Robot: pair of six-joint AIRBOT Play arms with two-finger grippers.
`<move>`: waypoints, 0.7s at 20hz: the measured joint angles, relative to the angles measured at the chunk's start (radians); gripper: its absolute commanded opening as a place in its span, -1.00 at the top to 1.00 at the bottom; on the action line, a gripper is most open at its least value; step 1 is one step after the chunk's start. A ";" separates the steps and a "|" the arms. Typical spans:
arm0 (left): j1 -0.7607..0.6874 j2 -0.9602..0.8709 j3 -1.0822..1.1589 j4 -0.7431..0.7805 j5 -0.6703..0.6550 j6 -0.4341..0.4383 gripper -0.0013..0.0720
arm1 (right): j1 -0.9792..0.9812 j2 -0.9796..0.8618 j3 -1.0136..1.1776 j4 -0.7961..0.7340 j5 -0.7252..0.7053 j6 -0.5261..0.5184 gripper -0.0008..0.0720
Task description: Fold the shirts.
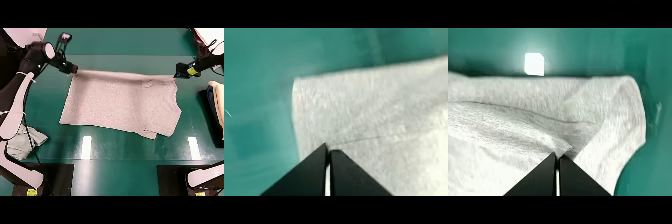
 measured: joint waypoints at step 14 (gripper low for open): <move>0.001 0.002 -0.093 0.031 -0.073 0.005 -0.79 | 0.071 0.105 -0.245 -0.100 -0.021 0.062 0.02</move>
